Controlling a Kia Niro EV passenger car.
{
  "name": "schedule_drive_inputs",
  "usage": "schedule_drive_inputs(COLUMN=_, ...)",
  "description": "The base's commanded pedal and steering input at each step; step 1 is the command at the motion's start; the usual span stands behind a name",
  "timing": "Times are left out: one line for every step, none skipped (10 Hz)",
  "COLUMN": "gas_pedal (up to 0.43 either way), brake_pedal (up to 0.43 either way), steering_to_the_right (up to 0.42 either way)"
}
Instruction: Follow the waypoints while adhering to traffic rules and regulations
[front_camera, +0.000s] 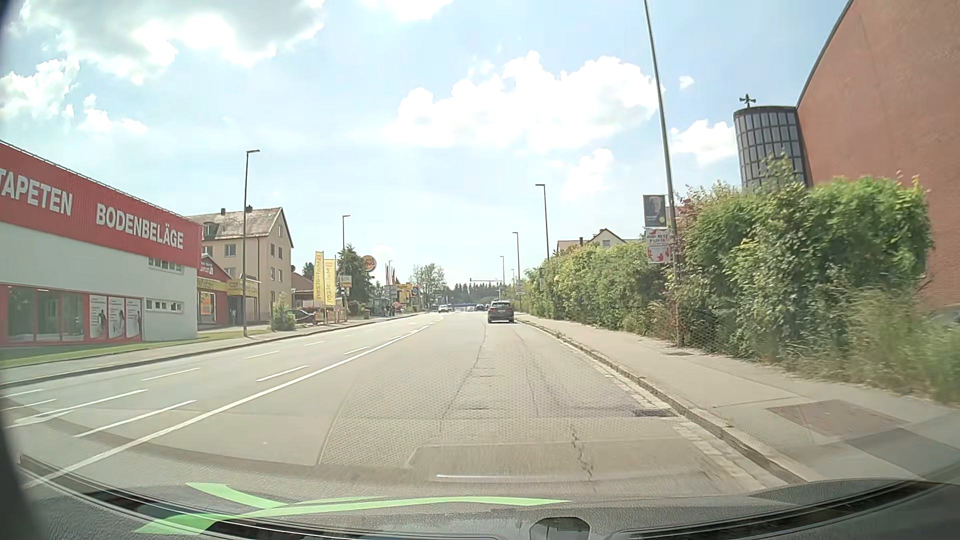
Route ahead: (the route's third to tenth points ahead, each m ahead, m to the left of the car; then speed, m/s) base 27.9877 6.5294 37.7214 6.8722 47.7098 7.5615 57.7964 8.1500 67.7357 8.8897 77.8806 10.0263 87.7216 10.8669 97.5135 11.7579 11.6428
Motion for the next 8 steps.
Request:
schedule_drive_inputs(gas_pedal=0.177, brake_pedal=0.000, steering_to_the_right=-0.012)
schedule_drive_inputs(gas_pedal=0.177, brake_pedal=0.000, steering_to_the_right=-0.012)
schedule_drive_inputs(gas_pedal=0.177, brake_pedal=0.000, steering_to_the_right=-0.013)
schedule_drive_inputs(gas_pedal=0.177, brake_pedal=0.000, steering_to_the_right=-0.013)
schedule_drive_inputs(gas_pedal=0.177, brake_pedal=0.000, steering_to_the_right=-0.013)
schedule_drive_inputs(gas_pedal=0.157, brake_pedal=0.000, steering_to_the_right=-0.013)
schedule_drive_inputs(gas_pedal=0.157, brake_pedal=0.000, steering_to_the_right=-0.012)
schedule_drive_inputs(gas_pedal=0.157, brake_pedal=0.000, steering_to_the_right=-0.012)
